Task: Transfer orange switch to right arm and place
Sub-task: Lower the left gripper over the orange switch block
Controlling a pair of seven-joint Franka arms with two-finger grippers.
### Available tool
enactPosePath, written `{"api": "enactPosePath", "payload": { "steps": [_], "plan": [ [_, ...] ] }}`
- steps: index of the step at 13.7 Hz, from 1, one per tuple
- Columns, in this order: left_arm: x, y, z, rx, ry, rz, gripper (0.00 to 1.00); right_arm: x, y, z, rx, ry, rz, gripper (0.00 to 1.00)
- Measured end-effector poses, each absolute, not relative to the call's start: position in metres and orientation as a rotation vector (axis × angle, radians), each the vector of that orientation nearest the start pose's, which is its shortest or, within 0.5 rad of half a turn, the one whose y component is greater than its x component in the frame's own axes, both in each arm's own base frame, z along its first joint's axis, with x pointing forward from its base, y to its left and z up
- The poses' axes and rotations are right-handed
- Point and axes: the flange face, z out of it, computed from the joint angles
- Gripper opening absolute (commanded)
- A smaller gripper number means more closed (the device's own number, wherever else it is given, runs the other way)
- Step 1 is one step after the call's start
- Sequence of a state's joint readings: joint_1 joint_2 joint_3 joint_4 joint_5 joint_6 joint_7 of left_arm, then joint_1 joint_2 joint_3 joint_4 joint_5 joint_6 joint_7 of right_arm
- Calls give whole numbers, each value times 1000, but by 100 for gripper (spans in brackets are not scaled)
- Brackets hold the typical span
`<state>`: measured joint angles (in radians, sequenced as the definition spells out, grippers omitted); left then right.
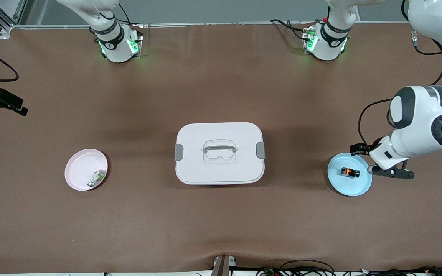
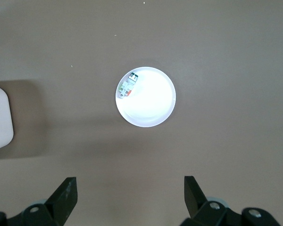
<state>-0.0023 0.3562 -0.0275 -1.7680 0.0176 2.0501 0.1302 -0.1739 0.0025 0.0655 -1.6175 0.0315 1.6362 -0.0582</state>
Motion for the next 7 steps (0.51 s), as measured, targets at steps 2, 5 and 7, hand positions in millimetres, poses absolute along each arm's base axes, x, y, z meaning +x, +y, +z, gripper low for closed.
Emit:
{"api": "enactPosePath", "payload": {
  "steps": [2, 5, 7],
  "plan": [
    [640, -16, 367, -3125, 261, 98, 100, 558, -58, 607, -3110, 81, -29, 100],
    [645, -4, 377, -3126, 231, 63, 100, 558, -58, 607, -3110, 81, -29, 100],
    [652, 16, 390, -3127, 186, 10, 100, 558, -58, 607, -3110, 81, -29, 100]
  ]
}}
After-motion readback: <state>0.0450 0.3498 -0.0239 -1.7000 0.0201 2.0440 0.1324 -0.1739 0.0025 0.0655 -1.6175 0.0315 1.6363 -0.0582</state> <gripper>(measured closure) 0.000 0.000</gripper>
